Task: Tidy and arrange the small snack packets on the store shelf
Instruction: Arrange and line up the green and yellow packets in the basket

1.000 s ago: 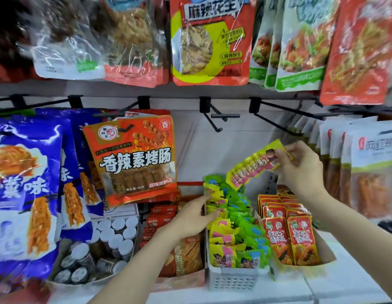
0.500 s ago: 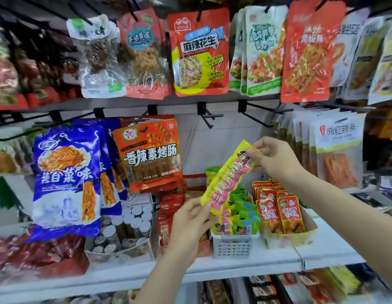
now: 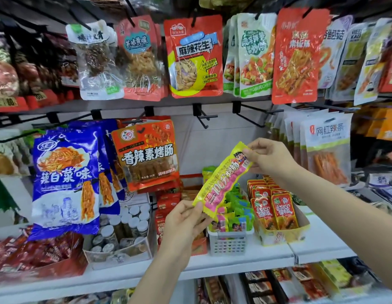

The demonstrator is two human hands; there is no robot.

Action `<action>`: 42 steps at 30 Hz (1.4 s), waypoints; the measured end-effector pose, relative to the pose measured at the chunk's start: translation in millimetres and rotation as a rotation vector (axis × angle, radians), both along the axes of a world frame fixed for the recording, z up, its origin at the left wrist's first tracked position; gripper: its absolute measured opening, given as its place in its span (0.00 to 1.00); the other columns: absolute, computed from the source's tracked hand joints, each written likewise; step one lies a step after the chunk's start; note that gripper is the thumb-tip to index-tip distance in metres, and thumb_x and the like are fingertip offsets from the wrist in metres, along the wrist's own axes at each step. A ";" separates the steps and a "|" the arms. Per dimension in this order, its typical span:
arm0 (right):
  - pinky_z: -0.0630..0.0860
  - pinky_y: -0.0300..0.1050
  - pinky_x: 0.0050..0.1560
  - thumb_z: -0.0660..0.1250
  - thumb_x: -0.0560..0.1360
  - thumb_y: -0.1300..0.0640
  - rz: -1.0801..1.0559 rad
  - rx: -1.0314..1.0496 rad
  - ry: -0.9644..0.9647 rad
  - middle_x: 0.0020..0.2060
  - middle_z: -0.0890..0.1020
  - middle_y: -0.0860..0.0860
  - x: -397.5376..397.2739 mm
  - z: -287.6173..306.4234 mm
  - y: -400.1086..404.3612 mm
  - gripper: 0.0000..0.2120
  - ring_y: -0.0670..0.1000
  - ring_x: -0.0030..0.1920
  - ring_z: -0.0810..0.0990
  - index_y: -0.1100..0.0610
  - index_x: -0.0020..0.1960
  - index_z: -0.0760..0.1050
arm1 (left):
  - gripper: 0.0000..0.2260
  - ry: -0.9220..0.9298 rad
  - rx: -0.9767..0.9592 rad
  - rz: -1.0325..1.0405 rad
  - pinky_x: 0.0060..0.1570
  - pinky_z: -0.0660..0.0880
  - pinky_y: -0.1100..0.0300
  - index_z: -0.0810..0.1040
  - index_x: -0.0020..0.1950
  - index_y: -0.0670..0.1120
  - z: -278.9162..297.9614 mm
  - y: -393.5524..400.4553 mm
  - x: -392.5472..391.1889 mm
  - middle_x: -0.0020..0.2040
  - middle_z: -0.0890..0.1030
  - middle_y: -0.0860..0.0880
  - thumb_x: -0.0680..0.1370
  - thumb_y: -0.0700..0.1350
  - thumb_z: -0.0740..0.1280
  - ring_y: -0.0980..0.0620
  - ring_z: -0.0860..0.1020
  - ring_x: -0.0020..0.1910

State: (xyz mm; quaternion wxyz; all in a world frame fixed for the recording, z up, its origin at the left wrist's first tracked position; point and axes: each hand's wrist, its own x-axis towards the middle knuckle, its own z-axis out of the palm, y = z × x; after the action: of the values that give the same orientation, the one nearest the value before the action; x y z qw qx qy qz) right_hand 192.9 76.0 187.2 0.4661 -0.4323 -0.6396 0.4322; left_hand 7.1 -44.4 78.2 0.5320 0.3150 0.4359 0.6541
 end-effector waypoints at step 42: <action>0.80 0.46 0.53 0.71 0.70 0.62 0.426 -0.106 0.272 0.56 0.82 0.63 8.6 -16.5 10.1 0.15 0.58 0.57 0.82 0.60 0.56 0.81 | 0.24 -0.502 -0.165 -0.332 0.48 0.83 0.56 0.75 0.66 0.38 13.5 3.8 -0.6 0.60 0.80 0.34 0.80 0.55 0.63 0.44 0.84 0.47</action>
State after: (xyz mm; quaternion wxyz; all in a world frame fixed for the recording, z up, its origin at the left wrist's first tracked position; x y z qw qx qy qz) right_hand 201.6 86.1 170.7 0.4229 -0.2496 -0.6242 0.6077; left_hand 6.5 -40.6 91.7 0.7464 0.1663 0.2853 0.5778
